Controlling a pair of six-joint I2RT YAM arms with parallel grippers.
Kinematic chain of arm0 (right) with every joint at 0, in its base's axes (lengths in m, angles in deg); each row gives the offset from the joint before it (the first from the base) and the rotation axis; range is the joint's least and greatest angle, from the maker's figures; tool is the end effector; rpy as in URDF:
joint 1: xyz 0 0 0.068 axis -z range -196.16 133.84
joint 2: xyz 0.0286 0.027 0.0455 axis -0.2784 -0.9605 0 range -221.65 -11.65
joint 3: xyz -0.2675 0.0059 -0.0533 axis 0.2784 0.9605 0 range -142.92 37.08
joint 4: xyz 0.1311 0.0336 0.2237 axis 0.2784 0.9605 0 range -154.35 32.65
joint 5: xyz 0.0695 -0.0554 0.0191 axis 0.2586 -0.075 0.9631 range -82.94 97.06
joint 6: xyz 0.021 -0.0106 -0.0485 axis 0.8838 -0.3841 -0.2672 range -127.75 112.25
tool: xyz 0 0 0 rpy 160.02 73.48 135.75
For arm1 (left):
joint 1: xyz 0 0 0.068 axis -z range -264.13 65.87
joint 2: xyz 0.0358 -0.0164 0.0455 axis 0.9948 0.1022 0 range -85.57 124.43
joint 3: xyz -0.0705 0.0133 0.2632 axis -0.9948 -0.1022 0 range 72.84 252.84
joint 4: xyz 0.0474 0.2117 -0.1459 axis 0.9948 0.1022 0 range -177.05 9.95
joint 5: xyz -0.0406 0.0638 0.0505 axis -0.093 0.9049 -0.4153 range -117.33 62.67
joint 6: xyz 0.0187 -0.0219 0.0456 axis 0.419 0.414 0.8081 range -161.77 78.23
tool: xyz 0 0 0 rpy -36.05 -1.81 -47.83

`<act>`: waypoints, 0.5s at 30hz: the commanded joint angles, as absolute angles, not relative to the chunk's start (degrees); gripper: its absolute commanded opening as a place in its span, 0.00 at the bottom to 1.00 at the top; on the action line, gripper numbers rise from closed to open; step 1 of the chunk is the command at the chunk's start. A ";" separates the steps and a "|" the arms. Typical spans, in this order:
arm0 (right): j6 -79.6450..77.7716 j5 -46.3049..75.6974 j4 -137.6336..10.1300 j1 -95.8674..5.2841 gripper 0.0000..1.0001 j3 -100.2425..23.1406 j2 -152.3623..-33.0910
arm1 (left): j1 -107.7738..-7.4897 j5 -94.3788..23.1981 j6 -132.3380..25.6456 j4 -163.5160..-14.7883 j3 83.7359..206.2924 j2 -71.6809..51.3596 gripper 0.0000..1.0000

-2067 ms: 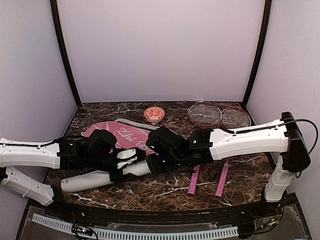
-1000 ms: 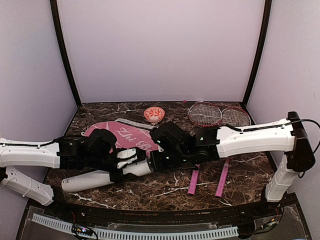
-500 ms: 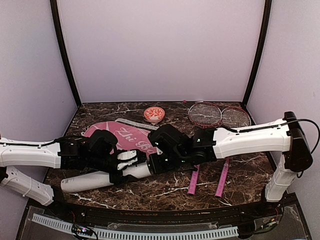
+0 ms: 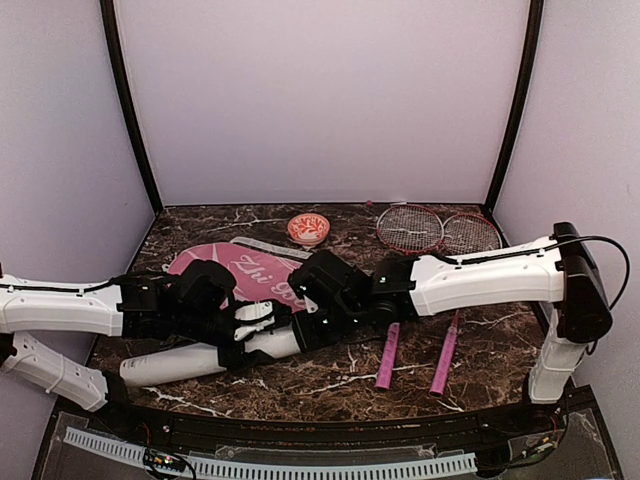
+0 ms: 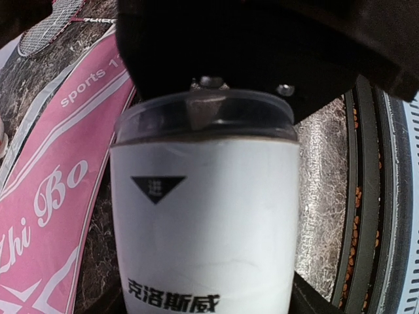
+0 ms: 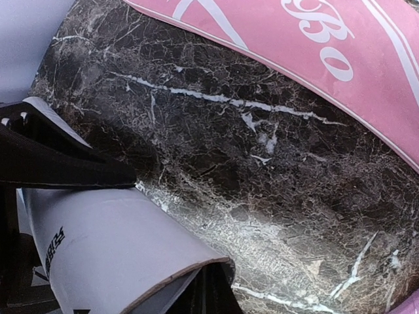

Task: Pack up the badminton gear
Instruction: Press the tube cap onto the shuttle tube.

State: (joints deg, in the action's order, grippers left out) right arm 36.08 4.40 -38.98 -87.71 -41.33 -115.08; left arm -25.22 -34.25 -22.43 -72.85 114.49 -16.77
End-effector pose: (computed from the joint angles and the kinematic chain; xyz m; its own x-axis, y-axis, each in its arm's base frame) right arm 0.1277 0.3775 0.2366 -0.8257 -0.2888 -0.4846 -0.5079 0.7544 0.4159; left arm 0.1265 -0.2179 0.2289 -0.0249 0.6779 -0.7347 0.9592 0.2232 0.1735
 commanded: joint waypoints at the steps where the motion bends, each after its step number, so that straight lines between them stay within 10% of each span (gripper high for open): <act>1: 36.71 10.89 -49.72 -90.01 0.04 -46.04 -117.85 | -24.81 -38.41 -23.77 -83.58 117.45 -16.22 0.66; 15: 36.81 13.93 -52.76 -90.26 0.02 -49.37 -122.20 | -24.81 -42.03 -26.05 -86.10 116.97 -15.54 0.65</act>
State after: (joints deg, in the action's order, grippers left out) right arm 37.81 8.07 -37.30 -87.21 -44.13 -118.54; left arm -26.37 -36.98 -24.73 -70.21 114.47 -16.60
